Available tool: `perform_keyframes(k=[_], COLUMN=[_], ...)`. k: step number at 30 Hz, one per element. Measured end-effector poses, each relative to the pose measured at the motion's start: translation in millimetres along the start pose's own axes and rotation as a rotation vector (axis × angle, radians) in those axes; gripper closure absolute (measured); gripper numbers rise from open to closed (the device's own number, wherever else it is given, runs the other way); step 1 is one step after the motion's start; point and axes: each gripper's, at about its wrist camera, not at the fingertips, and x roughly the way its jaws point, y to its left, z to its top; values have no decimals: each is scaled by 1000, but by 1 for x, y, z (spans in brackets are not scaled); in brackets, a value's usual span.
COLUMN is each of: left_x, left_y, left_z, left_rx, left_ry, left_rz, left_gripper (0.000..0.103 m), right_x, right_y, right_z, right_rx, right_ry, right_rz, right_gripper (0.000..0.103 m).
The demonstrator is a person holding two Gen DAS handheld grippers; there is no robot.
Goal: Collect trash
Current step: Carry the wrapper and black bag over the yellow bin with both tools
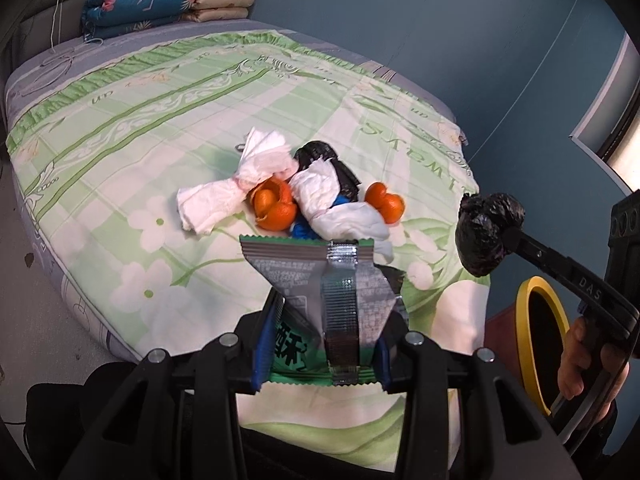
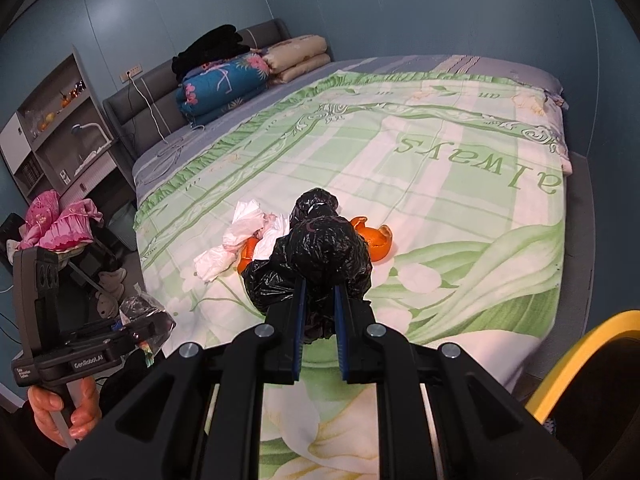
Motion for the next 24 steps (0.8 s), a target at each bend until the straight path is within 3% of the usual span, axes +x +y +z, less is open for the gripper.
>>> perform_keyframes(k=[24], left_x=[-64], left_y=[-110], left_z=[26], left_rx=[188], left_ry=[-168], left_rz=[-106], left_gripper=[66], right_x=[-146], right_y=[-15], right_z=[-4], right_rx=[-5], right_ry=[-246], right_rz=[-92], right_gripper=[91])
